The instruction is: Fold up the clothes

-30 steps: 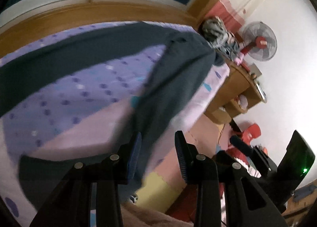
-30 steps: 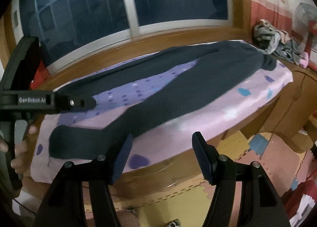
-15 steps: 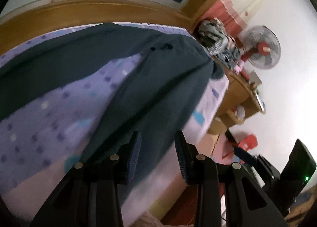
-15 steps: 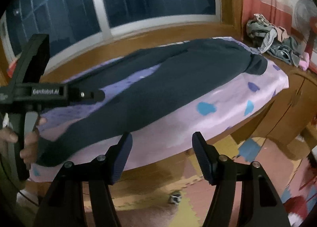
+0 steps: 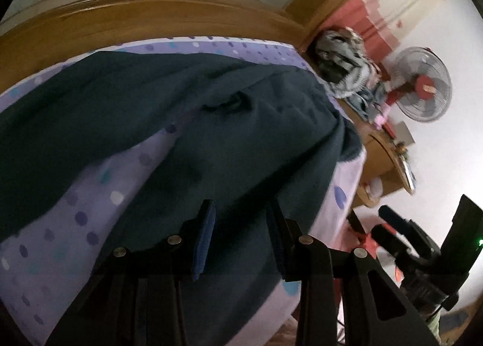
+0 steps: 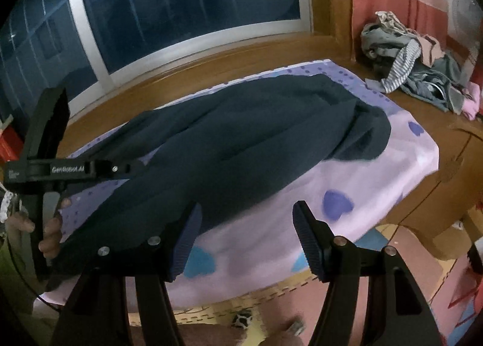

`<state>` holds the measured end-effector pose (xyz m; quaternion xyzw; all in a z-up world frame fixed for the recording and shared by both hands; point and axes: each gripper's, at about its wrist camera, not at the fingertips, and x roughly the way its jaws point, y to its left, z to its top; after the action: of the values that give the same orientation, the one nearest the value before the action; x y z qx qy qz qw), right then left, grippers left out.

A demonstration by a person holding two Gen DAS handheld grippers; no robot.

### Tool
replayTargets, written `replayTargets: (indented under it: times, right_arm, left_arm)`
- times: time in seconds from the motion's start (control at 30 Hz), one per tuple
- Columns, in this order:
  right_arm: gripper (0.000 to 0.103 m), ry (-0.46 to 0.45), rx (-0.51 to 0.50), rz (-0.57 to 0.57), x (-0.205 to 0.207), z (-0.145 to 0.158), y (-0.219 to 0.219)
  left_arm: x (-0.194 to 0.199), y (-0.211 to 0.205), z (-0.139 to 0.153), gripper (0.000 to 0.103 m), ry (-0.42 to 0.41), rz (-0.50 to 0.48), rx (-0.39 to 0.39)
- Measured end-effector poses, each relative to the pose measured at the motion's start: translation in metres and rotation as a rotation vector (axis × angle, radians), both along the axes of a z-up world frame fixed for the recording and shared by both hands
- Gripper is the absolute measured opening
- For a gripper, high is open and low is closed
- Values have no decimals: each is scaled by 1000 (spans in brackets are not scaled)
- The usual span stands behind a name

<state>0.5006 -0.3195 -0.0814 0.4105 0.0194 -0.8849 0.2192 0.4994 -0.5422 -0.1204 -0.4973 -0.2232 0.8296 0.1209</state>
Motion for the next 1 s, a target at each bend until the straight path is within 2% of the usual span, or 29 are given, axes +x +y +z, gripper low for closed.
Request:
replayTargets:
  times: [0.07,0.17,0.27,0.33,0.4,0.5,0.6,0.67,0.8,0.87,1.0]
  right_arm:
    - [63,-4,-13,32,-18,0,9]
    - [63,-11,-27,98,-51,-5,24]
    - [63,-29,-40,185,-89,-12,38]
    - [63,-46,-45,245,-113,-15,46]
    - [63,-40,-46,306,-135,-15,56]
    - [64,-75,-42,381,-174,-17,72]
    - [64,-117,-68,419,-212,-17,85]
    - [67,-129,-64,422,-234,-18,89]
    - [67,-144,-29,425,-269,-29,91]
    - [67,-150,-14,428,-280,-34,89]
    - [67,-183,-2,442,-301,-40,82]
  left_arm:
    - [-7,4,-3,35,-4,37,3]
    - [-20,11,-7,35,-15,116,-33]
    - [-30,19,-9,35,-28,230,-45]
    - [-39,27,-12,35,-47,273,-30]
    - [-48,37,-11,35,-56,294,-57]
    - [-66,49,-8,35,-82,283,-119]
    - [-83,60,-5,38,-110,222,-218]
    - [-93,64,-3,52,-117,178,-234]
    - [-108,64,5,56,-88,129,-261]
    - [-115,60,3,62,-105,129,-300]
    - [-131,50,-7,62,-157,130,-336]
